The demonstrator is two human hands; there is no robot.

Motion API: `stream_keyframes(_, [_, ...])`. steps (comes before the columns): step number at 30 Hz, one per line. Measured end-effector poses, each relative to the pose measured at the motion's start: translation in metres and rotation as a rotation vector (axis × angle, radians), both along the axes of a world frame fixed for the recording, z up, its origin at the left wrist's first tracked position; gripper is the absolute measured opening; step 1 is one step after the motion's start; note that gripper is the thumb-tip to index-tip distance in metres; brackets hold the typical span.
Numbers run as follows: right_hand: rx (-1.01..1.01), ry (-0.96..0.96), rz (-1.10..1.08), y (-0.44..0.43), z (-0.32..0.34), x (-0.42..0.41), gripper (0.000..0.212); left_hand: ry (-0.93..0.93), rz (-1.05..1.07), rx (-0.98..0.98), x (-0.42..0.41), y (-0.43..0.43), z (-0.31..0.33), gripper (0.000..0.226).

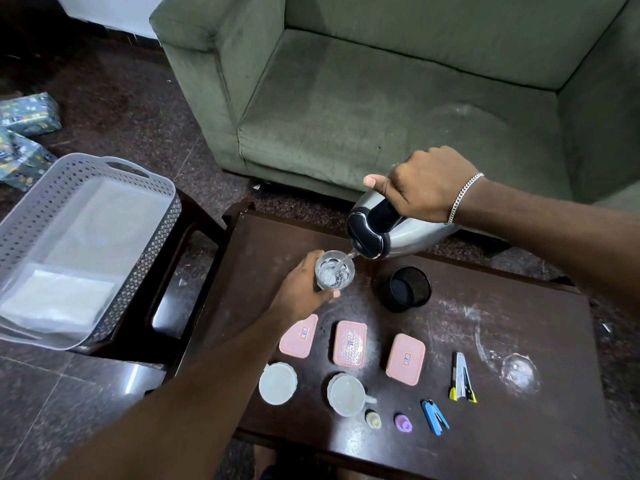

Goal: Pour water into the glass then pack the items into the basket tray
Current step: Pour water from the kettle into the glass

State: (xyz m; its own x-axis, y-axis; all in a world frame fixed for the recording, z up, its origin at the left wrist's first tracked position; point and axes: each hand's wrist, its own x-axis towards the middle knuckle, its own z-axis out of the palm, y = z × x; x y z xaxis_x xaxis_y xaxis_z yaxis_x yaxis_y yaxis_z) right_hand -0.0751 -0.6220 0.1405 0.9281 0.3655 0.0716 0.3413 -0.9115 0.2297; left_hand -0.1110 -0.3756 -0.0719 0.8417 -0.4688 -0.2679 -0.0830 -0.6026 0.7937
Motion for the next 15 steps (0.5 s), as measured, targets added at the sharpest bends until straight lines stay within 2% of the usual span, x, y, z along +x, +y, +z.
stream_keyframes(15, [-0.022, -0.001, -0.010, -0.0024, -0.0015, -0.0002, 0.074, 0.041, -0.002, -0.004, 0.0026, -0.0047, 0.0039, 0.084])
